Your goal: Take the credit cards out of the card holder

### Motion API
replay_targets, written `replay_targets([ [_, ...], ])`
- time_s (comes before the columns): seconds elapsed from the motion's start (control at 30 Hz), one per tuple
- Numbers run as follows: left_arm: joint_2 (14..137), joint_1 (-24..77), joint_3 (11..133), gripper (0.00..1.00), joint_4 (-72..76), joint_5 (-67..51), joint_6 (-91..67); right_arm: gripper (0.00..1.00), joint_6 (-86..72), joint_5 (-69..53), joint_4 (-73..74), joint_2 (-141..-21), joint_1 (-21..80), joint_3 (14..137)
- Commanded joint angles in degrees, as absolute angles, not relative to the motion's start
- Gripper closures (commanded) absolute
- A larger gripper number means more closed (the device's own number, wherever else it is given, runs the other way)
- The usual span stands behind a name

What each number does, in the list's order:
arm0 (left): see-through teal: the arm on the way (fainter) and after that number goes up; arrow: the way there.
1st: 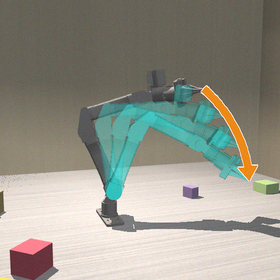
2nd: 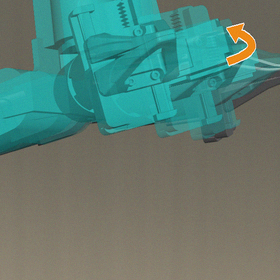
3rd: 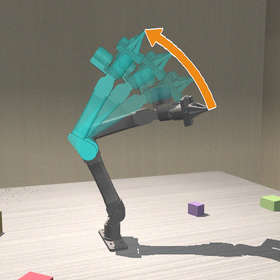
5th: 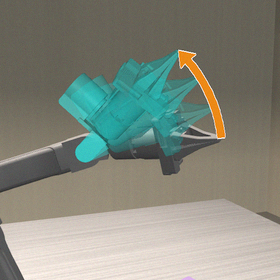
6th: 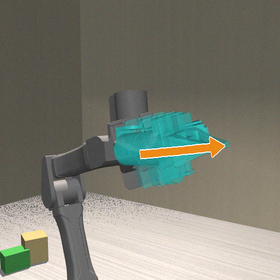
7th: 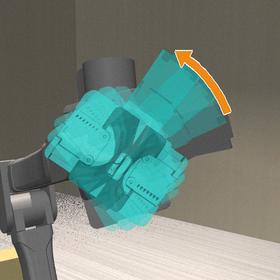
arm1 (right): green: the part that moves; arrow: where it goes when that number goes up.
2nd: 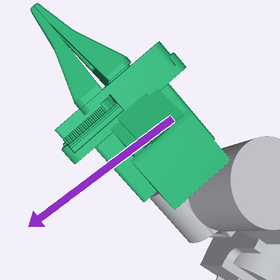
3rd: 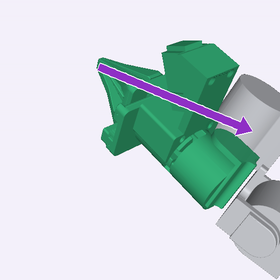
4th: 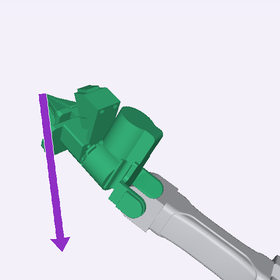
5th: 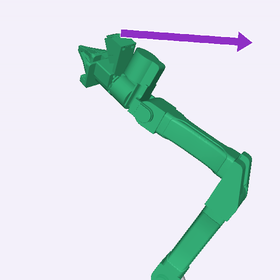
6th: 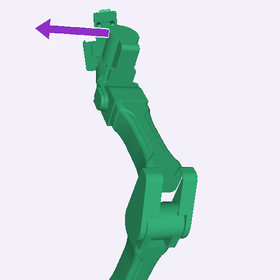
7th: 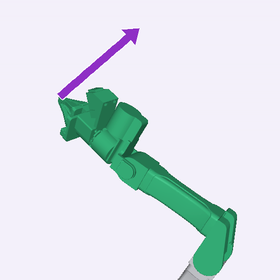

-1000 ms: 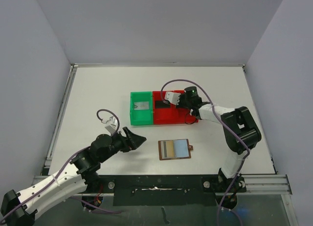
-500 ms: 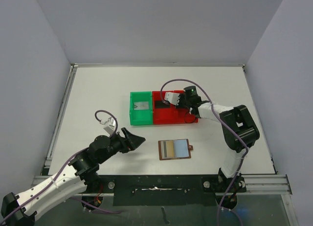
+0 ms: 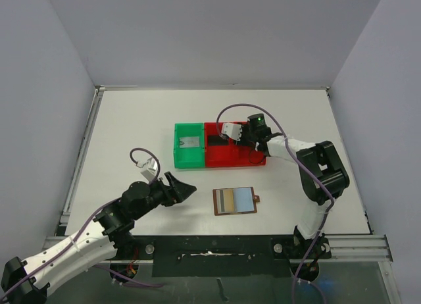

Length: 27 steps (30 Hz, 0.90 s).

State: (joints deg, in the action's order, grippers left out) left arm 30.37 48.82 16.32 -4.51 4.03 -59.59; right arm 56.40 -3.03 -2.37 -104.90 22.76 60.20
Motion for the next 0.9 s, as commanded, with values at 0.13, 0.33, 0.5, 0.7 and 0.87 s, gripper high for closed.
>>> replay_targets([
  [0.13,31.4,49.1,17.2,0.26,-1.7,1.7,-59.3,0.63,55.7,-6.5,-0.2,-105.7,21.9,63.6],
  [0.33,33.8,49.1,17.3,0.26,0.4,-1.4,-58.5,0.55,55.2,-9.9,2.9,-106.0,20.3,65.3],
  [0.5,35.7,49.1,18.4,0.26,1.2,-2.9,-58.3,0.54,54.8,-11.1,3.6,-106.4,20.3,66.2],
  [0.7,35.7,49.6,19.5,0.26,0.4,-2.7,-58.0,0.47,53.2,-13.9,5.4,-106.4,19.3,67.4],
  [0.87,35.8,49.7,19.6,0.26,0.3,-2.3,-58.1,0.45,52.2,-14.5,4.9,-105.7,19.1,67.8],
])
